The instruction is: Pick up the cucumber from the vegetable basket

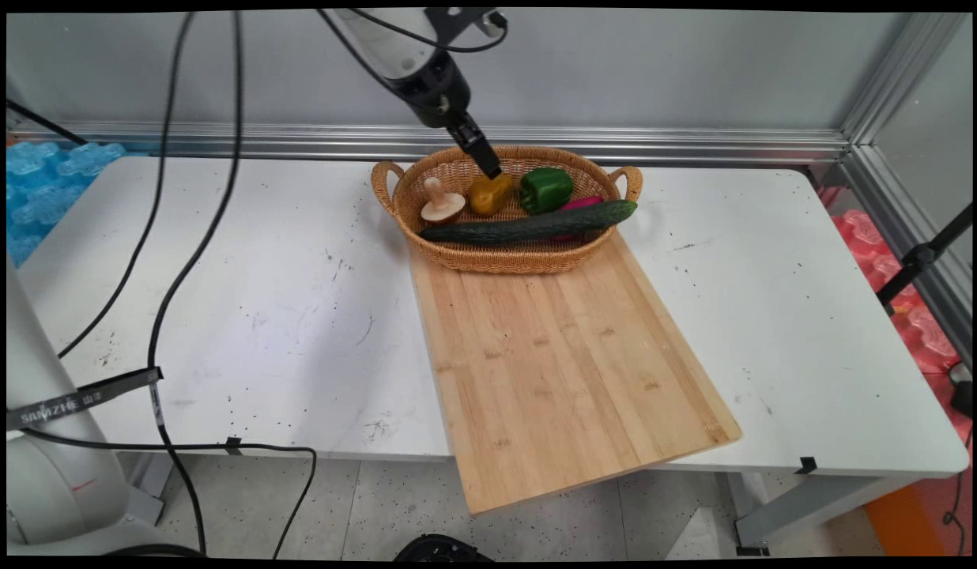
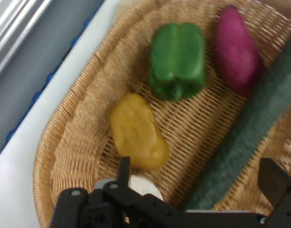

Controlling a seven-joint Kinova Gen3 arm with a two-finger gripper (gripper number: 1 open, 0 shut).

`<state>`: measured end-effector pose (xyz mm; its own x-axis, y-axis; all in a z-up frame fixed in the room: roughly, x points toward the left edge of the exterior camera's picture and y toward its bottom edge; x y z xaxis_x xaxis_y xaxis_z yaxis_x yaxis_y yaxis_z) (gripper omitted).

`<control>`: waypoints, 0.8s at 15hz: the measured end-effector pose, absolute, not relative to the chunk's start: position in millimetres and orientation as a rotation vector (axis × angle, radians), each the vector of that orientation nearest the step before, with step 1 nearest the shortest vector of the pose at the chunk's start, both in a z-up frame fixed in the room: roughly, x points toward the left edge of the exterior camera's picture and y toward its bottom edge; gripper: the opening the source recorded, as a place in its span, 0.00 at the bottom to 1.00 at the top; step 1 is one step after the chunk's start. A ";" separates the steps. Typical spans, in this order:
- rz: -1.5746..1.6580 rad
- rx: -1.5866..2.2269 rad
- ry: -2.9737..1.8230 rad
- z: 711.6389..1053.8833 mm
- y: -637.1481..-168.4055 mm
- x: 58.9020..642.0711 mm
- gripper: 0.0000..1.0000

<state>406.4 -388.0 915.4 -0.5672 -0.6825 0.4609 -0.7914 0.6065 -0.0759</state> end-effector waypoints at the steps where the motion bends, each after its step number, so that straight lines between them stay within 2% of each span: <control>1: 0.380 1.161 -2.458 920.5 -379.2 409.2 1.00; 12: 0.268 0.882 -2.572 964.7 -283.6 461.5 1.00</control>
